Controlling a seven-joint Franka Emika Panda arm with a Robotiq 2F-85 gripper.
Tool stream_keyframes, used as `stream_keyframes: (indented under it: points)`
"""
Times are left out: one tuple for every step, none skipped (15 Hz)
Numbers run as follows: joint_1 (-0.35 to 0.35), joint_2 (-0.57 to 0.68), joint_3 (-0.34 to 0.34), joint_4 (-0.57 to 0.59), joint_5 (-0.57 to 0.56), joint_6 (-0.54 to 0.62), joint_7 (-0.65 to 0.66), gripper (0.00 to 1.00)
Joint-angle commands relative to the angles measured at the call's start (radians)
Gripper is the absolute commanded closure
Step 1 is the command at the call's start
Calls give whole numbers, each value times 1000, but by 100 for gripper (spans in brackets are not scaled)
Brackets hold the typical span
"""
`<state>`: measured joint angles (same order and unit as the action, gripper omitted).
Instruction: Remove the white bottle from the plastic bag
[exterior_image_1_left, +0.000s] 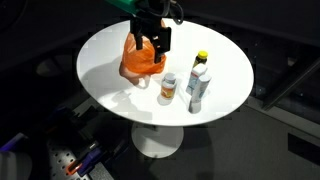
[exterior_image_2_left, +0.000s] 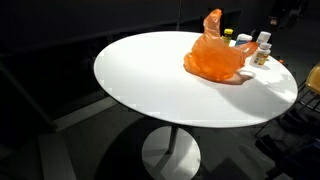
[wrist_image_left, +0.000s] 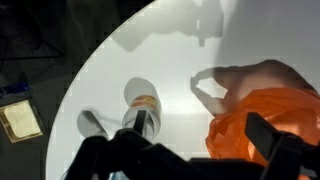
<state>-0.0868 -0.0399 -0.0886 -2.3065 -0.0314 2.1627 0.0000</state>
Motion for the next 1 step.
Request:
stream_keyframes:
  points:
    - [0,0,1,2,0,-3,0,0]
